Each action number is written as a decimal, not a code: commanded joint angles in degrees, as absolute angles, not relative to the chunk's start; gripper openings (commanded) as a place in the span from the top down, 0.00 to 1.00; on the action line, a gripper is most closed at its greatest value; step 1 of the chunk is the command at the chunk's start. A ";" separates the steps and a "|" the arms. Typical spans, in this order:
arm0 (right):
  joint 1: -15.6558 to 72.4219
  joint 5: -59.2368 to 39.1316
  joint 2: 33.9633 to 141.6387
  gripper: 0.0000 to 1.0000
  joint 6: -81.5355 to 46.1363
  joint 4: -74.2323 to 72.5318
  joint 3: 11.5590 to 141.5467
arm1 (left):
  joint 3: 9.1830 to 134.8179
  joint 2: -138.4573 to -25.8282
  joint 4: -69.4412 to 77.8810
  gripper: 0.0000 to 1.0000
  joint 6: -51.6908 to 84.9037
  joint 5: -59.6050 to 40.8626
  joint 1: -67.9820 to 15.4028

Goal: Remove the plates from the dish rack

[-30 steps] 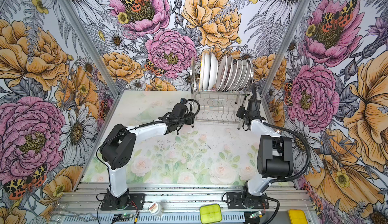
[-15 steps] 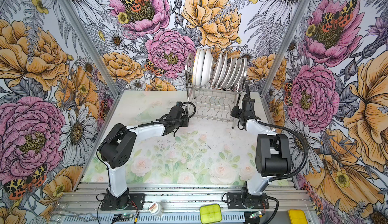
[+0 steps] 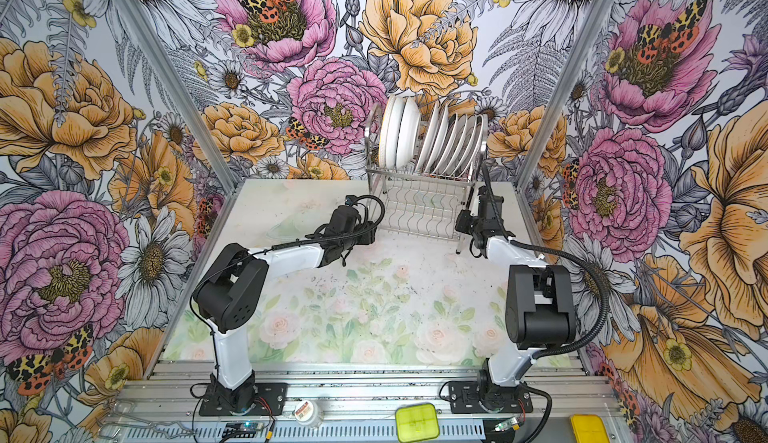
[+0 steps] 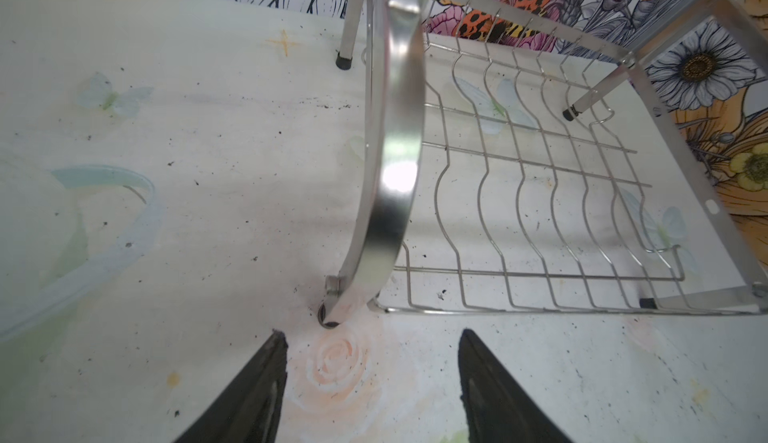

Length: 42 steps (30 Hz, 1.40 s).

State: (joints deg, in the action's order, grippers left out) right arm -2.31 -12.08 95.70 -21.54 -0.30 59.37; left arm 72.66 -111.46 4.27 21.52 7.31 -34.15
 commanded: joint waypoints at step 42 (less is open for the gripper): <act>4.55 -21.12 101.49 0.86 -26.20 -2.99 61.18 | 64.03 -106.26 10.44 1.00 18.56 3.72 -29.36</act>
